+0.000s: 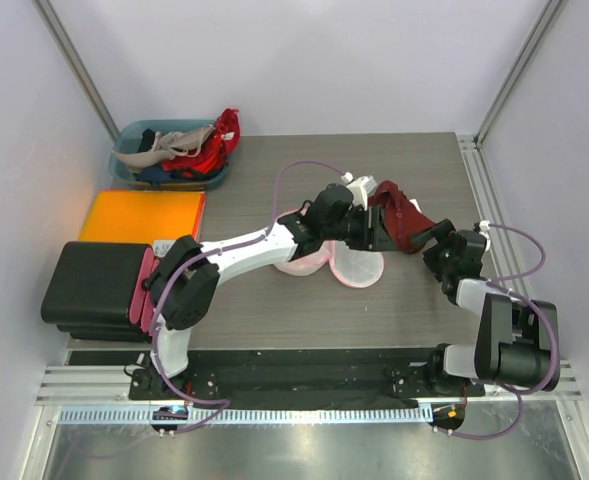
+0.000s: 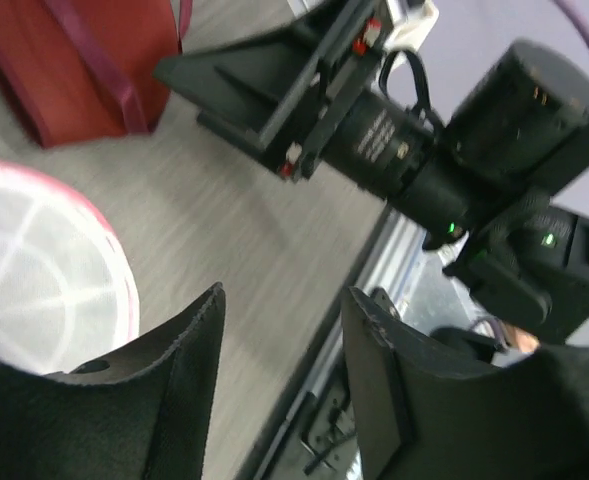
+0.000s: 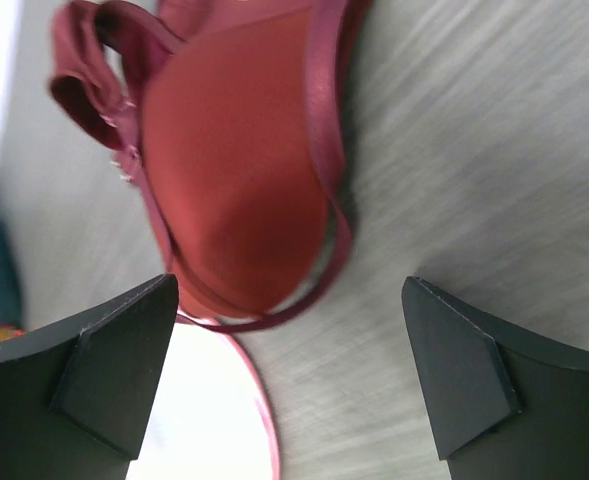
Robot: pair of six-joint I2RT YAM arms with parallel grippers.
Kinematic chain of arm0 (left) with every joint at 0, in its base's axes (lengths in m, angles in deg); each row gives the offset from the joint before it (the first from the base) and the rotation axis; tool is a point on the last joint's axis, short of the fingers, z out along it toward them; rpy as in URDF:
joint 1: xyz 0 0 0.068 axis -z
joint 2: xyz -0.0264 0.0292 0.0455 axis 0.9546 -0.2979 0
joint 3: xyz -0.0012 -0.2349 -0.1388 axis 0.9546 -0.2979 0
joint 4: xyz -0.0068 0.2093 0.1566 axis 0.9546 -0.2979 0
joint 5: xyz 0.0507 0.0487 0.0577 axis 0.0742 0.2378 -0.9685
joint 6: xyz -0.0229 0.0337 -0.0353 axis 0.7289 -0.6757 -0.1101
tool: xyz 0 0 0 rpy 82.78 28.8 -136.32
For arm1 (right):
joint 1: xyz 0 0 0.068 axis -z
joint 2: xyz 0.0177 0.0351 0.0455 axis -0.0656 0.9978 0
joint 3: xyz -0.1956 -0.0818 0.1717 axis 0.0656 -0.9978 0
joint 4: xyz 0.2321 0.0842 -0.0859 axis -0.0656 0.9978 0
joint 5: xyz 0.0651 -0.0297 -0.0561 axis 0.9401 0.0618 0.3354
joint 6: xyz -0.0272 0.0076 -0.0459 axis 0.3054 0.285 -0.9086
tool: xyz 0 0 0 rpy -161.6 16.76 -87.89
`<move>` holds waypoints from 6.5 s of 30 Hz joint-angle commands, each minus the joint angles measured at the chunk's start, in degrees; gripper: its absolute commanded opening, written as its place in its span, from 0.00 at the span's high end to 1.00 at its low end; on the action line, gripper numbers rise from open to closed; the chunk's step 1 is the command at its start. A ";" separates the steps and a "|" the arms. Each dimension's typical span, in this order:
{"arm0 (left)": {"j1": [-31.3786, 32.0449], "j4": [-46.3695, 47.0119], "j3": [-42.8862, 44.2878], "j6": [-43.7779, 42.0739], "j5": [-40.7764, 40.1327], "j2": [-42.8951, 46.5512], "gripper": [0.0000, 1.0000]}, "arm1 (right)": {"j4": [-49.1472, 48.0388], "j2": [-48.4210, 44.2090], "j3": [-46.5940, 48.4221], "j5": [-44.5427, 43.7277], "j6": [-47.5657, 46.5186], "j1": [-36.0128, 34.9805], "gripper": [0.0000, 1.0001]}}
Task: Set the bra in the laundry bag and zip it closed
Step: Pick up the bra from the center of the board, then adjust the bra at the center of the board.
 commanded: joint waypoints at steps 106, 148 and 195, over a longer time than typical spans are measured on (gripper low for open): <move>-7.22 -12.02 26.49 6.70 -3.15 -15.84 0.38 | -13.45 7.67 10.69 11.93 10.35 1.33 0.99; 11.67 24.52 13.12 -67.04 -34.78 -13.97 0.45 | 38.32 -15.91 29.00 17.70 9.33 0.44 0.99; -2.48 -27.14 27.10 -30.67 -11.43 24.87 1.00 | 5.47 -29.37 25.32 44.06 -26.00 -15.63 0.00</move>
